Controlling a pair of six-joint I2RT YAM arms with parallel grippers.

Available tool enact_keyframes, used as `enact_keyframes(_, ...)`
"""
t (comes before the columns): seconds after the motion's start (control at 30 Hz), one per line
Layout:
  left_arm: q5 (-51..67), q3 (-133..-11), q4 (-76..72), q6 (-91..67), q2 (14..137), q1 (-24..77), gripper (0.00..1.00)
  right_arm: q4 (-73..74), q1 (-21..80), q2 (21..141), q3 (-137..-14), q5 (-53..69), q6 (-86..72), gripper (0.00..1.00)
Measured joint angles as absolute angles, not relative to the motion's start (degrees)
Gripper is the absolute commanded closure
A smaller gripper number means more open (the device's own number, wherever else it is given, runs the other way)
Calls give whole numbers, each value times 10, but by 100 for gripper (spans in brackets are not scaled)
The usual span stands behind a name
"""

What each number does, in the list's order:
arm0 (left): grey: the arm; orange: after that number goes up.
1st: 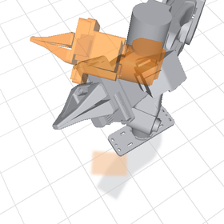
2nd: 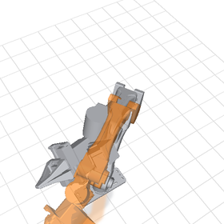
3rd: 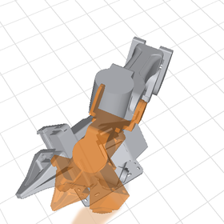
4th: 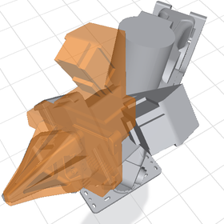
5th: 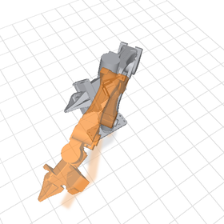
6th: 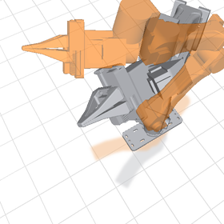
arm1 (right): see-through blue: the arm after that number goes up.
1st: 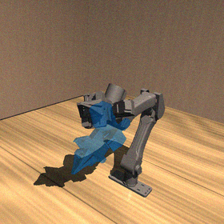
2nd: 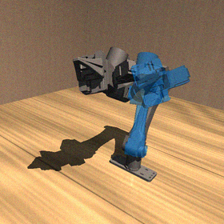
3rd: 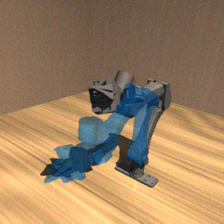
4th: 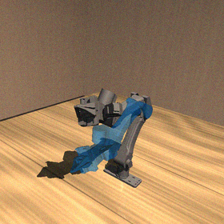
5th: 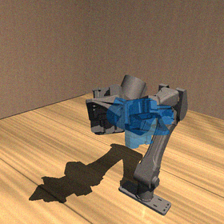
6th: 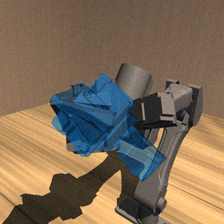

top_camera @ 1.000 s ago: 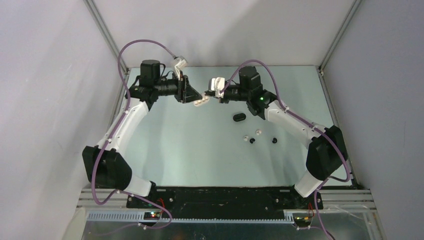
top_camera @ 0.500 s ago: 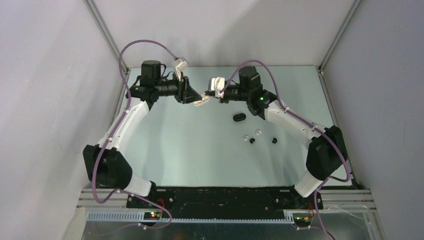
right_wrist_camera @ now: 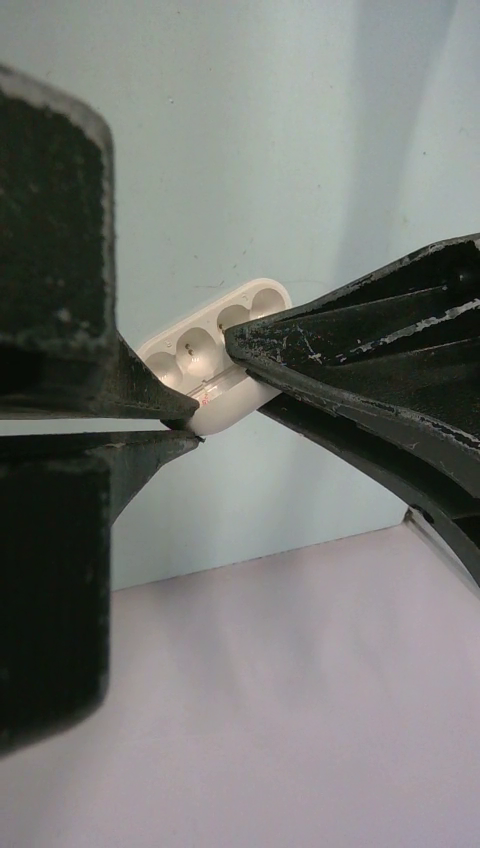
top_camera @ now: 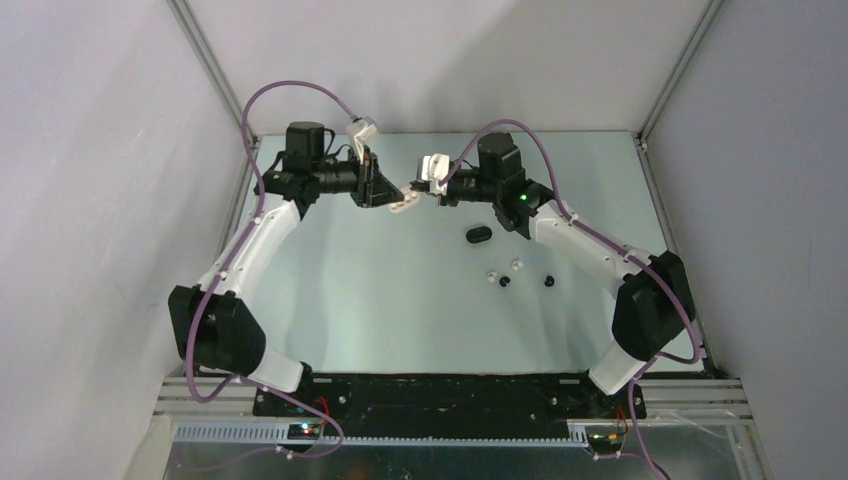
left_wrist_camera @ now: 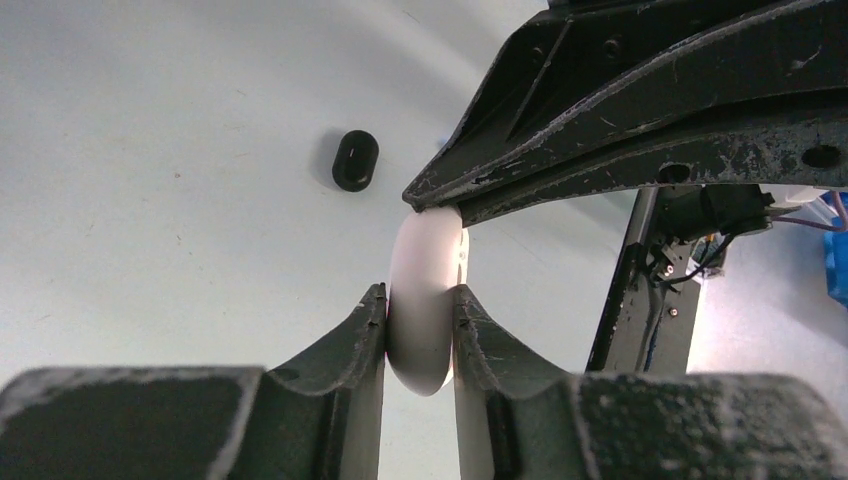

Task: Insert the wireless bluetooth earbuds into the charging case
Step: Adjust the charging case, then adjust the earbud at the center of the board.

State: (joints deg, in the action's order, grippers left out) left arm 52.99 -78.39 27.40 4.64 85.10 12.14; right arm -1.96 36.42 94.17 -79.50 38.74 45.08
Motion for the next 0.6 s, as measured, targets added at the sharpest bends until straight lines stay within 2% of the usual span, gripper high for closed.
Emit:
enact_keyframes(0.1,532,-784,274,48,851,121,96,-20,365,942,-795,387,451,100)
enact_keyframes(0.17,532,-784,275,50,851,121,99,-19,365,942,-795,386,451,100)
enact_keyframes(0.37,532,-784,276,56,851,121,100,-17,366,941,-795,381,451,86)
enact_keyframes(0.5,529,-784,276,61,851,121,100,-13,366,936,-795,374,440,69)
enact_keyframes(0.6,522,-784,276,65,851,121,100,6,359,918,-797,379,422,62)
